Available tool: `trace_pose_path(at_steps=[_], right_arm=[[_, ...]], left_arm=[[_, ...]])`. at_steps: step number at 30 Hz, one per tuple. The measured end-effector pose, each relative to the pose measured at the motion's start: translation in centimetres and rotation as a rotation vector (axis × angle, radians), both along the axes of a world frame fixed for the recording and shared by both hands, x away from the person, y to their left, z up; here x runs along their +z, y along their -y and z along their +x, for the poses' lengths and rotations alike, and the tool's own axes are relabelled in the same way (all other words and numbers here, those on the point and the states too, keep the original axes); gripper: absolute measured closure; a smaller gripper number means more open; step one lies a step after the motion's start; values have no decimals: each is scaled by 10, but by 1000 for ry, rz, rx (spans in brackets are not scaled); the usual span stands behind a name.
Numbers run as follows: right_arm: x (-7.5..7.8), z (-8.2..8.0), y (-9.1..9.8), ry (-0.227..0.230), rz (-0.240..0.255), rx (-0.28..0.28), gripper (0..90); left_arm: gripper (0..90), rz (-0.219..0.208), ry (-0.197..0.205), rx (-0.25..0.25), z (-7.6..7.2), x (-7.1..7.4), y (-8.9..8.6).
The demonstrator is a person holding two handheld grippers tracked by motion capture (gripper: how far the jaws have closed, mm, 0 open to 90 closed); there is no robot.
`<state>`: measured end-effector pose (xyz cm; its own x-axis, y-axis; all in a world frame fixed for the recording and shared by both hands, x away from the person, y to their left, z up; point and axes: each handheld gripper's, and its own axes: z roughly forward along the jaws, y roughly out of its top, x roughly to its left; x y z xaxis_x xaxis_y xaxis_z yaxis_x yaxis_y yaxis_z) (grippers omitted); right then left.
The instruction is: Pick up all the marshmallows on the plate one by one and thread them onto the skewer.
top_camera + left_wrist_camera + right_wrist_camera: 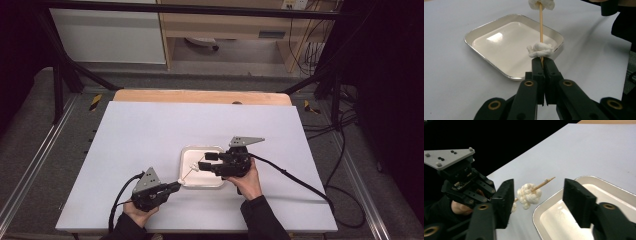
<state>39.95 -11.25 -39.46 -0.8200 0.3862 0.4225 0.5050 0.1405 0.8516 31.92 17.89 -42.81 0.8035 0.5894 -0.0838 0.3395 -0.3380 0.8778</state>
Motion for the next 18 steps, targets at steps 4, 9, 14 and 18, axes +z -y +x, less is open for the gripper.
trace_pose_path(at_steps=[4, 9, 14, 18], right_arm=[[3, -1, 5, 42, -55, -28, 299], [-1, -1, 13, 78, -124, -77, 201], [-11, -1, 30, 90, -178, -131, 85], [-18, -2, 43, 85, -222, -166, 43]], left_arm=[[881, -11, -6, 9, 1, 1, -2], [881, -19, -16, 8, 2, 1, -3], [881, -3, -30, 35, 2, 1, -5], [881, 0, -35, 40, 3, 2, -5]])
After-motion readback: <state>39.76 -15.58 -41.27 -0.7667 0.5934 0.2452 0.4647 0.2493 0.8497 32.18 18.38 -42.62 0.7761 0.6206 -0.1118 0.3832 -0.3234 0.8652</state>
